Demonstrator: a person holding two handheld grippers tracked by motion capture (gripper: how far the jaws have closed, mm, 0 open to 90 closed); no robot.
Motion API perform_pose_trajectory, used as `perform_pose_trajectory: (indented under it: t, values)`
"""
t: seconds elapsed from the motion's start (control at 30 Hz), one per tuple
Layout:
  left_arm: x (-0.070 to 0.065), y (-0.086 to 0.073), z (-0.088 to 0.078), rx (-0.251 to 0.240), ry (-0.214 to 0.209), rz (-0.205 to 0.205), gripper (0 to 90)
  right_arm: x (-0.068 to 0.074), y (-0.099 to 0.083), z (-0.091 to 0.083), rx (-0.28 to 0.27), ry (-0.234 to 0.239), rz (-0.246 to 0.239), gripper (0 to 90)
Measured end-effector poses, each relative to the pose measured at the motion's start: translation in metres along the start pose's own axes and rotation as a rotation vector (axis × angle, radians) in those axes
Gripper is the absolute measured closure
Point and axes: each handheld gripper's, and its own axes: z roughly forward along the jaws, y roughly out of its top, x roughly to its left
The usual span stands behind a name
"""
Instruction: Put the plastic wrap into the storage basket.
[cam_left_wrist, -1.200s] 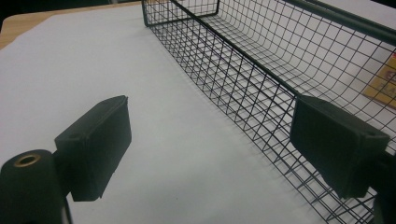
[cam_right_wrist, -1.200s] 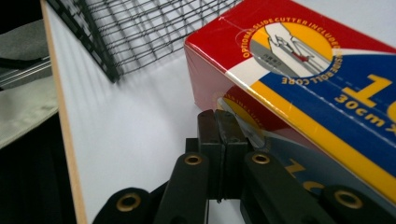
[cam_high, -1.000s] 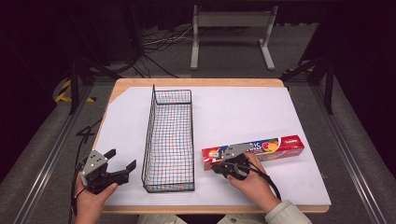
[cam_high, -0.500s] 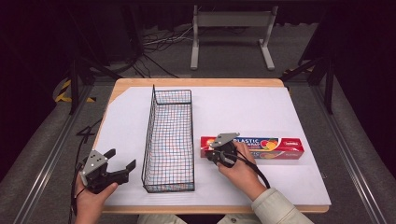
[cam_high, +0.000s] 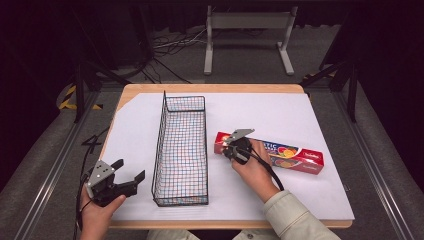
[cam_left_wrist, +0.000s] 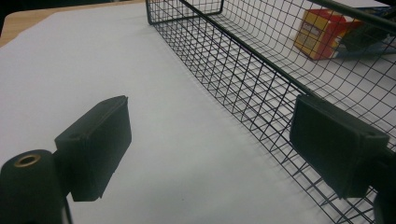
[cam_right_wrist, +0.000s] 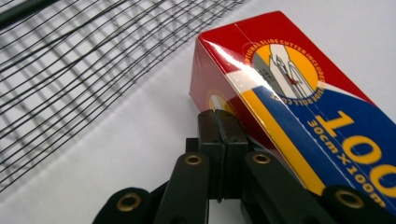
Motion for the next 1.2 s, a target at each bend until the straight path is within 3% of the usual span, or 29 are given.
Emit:
perform_pose_trajectory:
  t: [0.17, 0.4, 0.57, 0.8, 0.97, 1.2]
  values:
    - [0.001, 0.000, 0.002, 0.003, -0.006, -0.004, 13.6, -0.007, 0.001, 0.004, -0.014, -0.003, 0.000, 89.4]
    - [0.001, 0.000, 0.004, 0.002, -0.011, -0.006, 13.6, -0.005, 0.001, -0.008, -0.051, 0.038, -0.007, 77.7]
    - [0.002, 0.000, 0.006, 0.006, -0.014, -0.012, 13.6, -0.011, 0.008, -0.041, -0.086, 0.124, -0.062, 64.3]
    - [0.000, 0.001, 0.009, 0.012, -0.012, -0.007, 13.6, -0.035, 0.017, -0.082, -0.131, 0.102, -0.114, 40.9]
    - [0.000, 0.001, 0.010, 0.016, -0.013, -0.009, 13.6, -0.053, 0.013, -0.089, -0.079, 0.079, -0.150, 25.1]
    - [0.004, 0.000, 0.010, 0.009, -0.015, -0.041, 13.6, -0.080, -0.001, -0.080, 0.018, 0.064, -0.155, 17.5]
